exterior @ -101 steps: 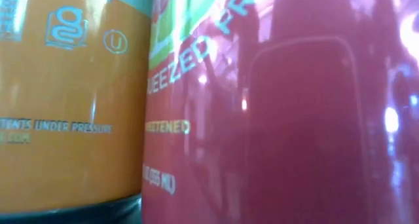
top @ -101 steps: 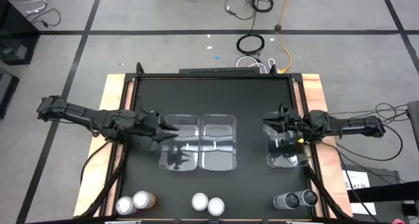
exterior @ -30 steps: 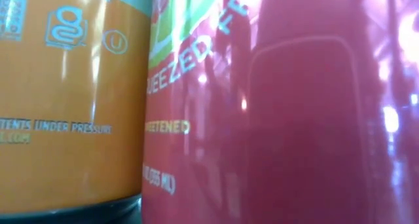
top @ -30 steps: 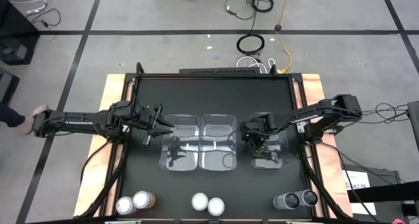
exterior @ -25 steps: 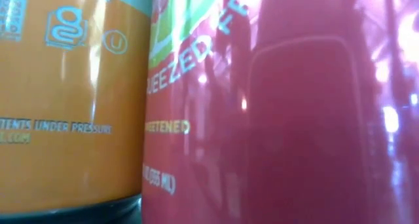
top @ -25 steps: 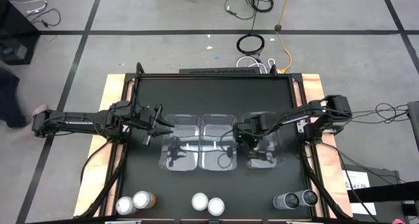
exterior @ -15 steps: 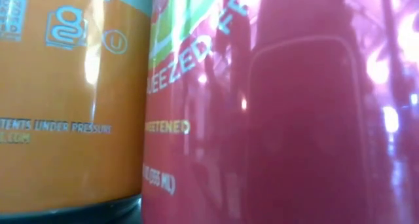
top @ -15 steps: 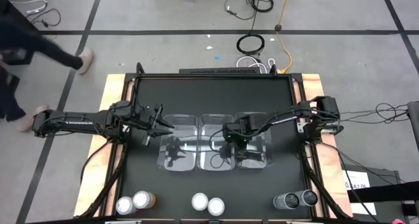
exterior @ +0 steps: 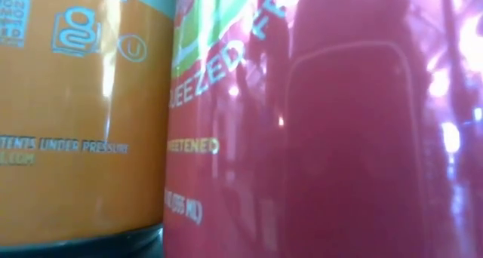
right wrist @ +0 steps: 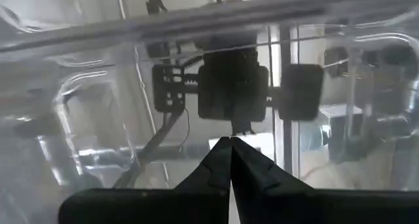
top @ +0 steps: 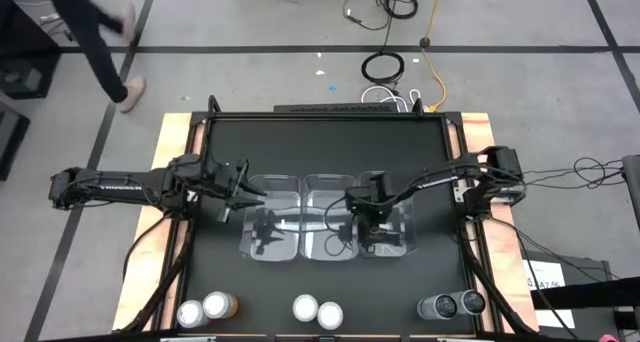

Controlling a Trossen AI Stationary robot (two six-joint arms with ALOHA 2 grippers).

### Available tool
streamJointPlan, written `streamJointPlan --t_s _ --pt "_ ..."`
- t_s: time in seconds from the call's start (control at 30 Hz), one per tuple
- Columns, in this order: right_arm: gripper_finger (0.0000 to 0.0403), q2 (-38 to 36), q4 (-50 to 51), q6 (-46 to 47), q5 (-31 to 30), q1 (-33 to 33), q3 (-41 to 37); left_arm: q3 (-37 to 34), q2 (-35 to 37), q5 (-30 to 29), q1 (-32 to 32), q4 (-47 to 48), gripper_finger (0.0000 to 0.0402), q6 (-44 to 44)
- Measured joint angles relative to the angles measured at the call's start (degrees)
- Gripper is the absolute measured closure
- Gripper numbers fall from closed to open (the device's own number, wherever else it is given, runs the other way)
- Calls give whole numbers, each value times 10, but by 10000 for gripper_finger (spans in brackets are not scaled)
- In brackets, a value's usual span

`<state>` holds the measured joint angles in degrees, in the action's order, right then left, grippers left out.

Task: Sort soda cans
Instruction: Put the left orange soda can into the left transparent bin

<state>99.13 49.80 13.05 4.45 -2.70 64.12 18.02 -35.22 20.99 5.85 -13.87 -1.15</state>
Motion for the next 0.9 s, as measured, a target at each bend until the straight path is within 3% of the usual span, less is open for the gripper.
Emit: streamJointPlan --t_s 0.27,0.6,0.9 --pt "403 -111 3 102 -8 0 0 0 0 -2 1 7 292 0" --pt "403 -247 9 308 -124 -33 0 0 0 -5 1 9 292 0" --pt "403 -278 6 468 -230 -116 0 0 0 -5 1 9 292 0"
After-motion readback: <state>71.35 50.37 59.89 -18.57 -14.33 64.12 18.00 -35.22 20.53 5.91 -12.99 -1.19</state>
